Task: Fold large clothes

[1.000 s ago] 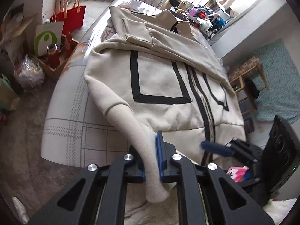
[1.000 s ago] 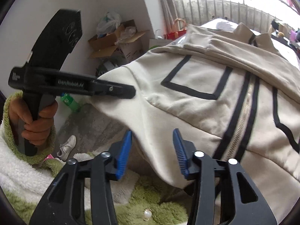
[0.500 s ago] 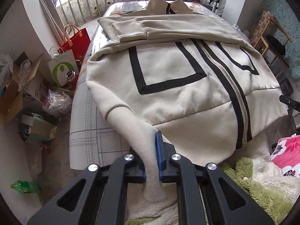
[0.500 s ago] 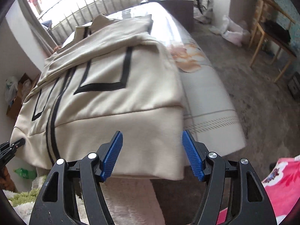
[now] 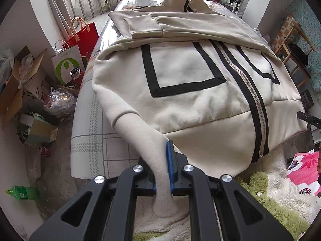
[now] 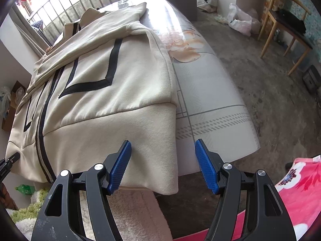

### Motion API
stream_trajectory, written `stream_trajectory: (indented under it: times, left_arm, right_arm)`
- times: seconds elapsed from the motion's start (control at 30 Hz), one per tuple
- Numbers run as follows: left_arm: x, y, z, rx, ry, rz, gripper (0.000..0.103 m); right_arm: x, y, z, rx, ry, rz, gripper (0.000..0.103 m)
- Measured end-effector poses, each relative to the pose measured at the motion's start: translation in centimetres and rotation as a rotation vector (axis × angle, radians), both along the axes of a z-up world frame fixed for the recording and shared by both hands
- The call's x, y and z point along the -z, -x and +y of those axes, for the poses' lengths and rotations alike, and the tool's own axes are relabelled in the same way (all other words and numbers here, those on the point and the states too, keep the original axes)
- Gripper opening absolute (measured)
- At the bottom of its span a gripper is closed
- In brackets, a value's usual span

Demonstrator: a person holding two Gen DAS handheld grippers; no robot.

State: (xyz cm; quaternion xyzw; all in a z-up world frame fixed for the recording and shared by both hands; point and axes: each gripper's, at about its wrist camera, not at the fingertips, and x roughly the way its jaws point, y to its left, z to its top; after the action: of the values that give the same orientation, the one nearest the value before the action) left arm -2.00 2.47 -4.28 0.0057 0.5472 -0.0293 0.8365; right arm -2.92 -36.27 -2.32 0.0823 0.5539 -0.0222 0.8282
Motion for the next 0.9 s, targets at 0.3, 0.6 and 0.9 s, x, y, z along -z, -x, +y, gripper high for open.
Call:
stream_trajectory:
  times: [0.3, 0.6, 0.9]
  left_arm:
    - [0.1, -0.3, 0.0, 0.009, 0.005, 0.007, 0.009]
    - [0.3, -0.5, 0.4, 0.01, 0.028, 0.015, 0.009]
    - [0.3, -0.6, 0.2, 0.011, 0.027, 0.015, 0.009]
  right_arm:
    - [0.3, -0.1, 0.0, 0.007, -0.012, 0.041, 0.063]
    - [0.4, -0.8, -0.1, 0.024, -0.005, 0.063, 0.063]
    - [0.5, -0.6, 0.9, 0.002, -0.03, 0.088, 0.057]
